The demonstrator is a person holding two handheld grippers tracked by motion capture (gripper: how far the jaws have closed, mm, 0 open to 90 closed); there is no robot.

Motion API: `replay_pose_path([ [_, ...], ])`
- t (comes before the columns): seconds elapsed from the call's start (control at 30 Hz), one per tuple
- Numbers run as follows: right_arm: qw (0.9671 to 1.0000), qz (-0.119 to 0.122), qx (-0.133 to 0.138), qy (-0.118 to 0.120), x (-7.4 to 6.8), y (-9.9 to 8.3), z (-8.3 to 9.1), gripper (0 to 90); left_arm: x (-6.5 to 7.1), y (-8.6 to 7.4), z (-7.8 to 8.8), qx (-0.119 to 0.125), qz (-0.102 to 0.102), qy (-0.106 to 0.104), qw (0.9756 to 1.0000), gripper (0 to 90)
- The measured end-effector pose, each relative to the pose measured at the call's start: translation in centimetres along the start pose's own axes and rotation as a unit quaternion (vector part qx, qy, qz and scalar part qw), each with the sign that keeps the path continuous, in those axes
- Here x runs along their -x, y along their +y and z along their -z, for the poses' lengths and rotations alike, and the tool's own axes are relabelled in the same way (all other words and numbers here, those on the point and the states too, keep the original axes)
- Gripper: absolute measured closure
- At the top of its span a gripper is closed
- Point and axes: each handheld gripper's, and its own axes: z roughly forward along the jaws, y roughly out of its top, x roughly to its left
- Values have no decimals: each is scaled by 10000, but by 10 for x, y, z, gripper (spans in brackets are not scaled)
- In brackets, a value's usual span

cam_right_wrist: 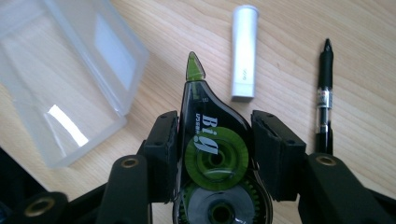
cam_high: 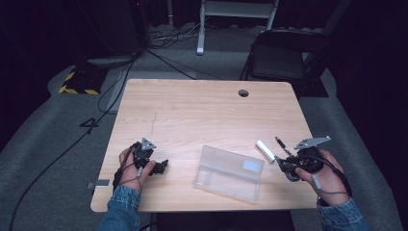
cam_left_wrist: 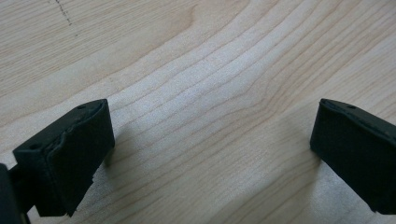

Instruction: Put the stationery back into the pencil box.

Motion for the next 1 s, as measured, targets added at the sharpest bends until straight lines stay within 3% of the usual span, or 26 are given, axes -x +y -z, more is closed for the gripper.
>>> replay_pose_path([
  [0.43,9988,362,208,249,-25,12,7,537,0,0,0,1,1,0,10000,1],
  [1.0,9921,979,306,725,-66,34,-1,537,0,0,0,1,0,2,10000,1],
])
